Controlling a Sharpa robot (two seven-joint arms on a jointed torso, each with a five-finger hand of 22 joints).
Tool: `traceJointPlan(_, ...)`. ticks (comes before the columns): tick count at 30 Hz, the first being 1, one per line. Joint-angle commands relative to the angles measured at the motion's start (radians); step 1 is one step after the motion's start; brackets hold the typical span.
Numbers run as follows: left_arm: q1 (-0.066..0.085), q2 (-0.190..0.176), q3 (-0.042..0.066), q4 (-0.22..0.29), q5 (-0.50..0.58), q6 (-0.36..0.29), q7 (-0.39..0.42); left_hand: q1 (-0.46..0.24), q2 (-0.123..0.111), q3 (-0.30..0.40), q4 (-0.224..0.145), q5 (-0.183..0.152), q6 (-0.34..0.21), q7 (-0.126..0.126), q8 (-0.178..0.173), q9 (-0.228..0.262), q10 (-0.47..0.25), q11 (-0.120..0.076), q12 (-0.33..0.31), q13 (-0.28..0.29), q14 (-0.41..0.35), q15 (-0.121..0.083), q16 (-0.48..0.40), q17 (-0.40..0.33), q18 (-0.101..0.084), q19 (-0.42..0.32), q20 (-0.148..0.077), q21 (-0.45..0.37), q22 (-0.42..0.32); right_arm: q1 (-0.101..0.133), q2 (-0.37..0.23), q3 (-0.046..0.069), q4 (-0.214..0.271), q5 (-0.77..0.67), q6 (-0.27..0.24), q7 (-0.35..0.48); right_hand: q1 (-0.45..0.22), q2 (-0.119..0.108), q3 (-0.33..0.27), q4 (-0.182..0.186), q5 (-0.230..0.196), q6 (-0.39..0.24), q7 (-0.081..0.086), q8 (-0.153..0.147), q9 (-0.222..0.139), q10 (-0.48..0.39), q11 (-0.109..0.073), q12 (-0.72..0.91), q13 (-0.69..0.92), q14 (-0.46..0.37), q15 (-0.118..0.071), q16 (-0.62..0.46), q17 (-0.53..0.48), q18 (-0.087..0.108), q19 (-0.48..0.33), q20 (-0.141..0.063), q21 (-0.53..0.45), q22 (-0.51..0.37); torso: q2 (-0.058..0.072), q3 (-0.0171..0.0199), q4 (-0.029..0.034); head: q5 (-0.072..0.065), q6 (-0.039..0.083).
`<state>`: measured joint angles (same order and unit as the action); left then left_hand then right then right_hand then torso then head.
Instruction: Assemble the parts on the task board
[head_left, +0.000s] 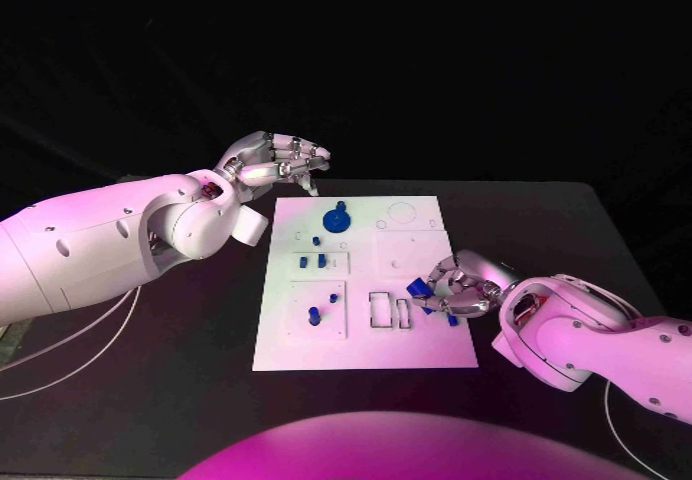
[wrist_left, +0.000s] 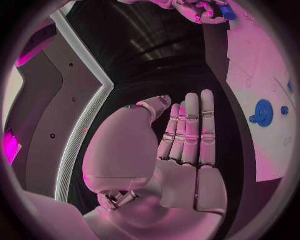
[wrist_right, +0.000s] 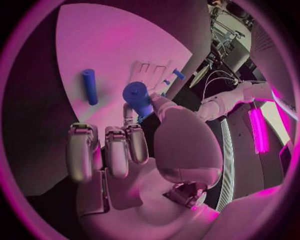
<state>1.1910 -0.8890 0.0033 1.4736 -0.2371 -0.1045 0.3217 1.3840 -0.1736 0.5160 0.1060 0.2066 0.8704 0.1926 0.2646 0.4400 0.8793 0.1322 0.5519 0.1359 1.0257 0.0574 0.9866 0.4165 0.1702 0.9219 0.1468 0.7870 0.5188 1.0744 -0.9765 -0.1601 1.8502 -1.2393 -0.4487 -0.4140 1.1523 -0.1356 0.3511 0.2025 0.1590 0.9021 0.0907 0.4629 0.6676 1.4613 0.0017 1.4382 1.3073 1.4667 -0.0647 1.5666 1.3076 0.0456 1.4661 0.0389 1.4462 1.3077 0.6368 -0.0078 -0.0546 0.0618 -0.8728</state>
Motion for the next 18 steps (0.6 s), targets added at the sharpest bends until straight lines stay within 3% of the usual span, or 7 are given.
traceJointPlan(1,0.000,0.002,0.000,0.001,-0.001,0.015,0.008,-0.013,-0.001,-0.004,0.001,0.005,-0.005,0.000,-0.005,0.001,-0.006,0.000,-0.005,-0.001,-0.006,0.003,-0.001,0.002,0.012,-0.001,0.008,-0.005,-0.001,0.004,0.004,0.000,0.005,0.044,-0.029,0.012,0.010,0.023,0.003,0.005,0.009,0.027,-0.021,0.023,0.031,-0.001,-0.007,0.004,0.102,0.104,-0.007,0.004,0.263,-0.017,0.074,-0.007,0.006,0.179,0.002,0.0000,0.0004,0.000,0.000)
traceJointPlan(8,0.000,0.002,0.000,0.003,-0.001,0.016,0.008,-0.013,-0.001,-0.004,0.001,0.005,-0.005,0.000,-0.005,0.001,-0.006,0.000,-0.005,-0.001,-0.006,0.003,-0.001,0.002,0.012,-0.001,0.008,-0.005,-0.001,0.005,0.042,0.000,-0.003,0.072,0.015,0.012,-0.012,0.019,0.003,0.021,0.011,0.029,-0.022,0.027,0.039,-0.001,-0.008,0.001,0.100,0.104,-0.009,0.004,0.263,-0.017,0.074,-0.009,0.004,0.178,0.003,-0.0005,-0.0001,0.001,0.000)
traceJointPlan(18,0.000,0.003,0.000,0.004,-0.001,0.017,0.008,-0.013,-0.001,-0.004,0.001,0.005,-0.005,0.000,-0.005,0.001,-0.006,0.000,-0.005,-0.001,-0.006,0.003,-0.001,0.002,0.012,-0.001,0.008,-0.005,-0.001,-0.011,0.099,-0.002,-0.033,0.083,0.085,-0.002,-0.063,0.020,-0.004,0.061,-0.005,0.034,-0.024,0.037,0.057,-0.002,-0.010,-0.005,0.098,0.103,-0.010,0.003,0.260,-0.016,0.073,-0.011,0.001,0.177,0.002,0.0011,-0.0006,0.006,0.000)
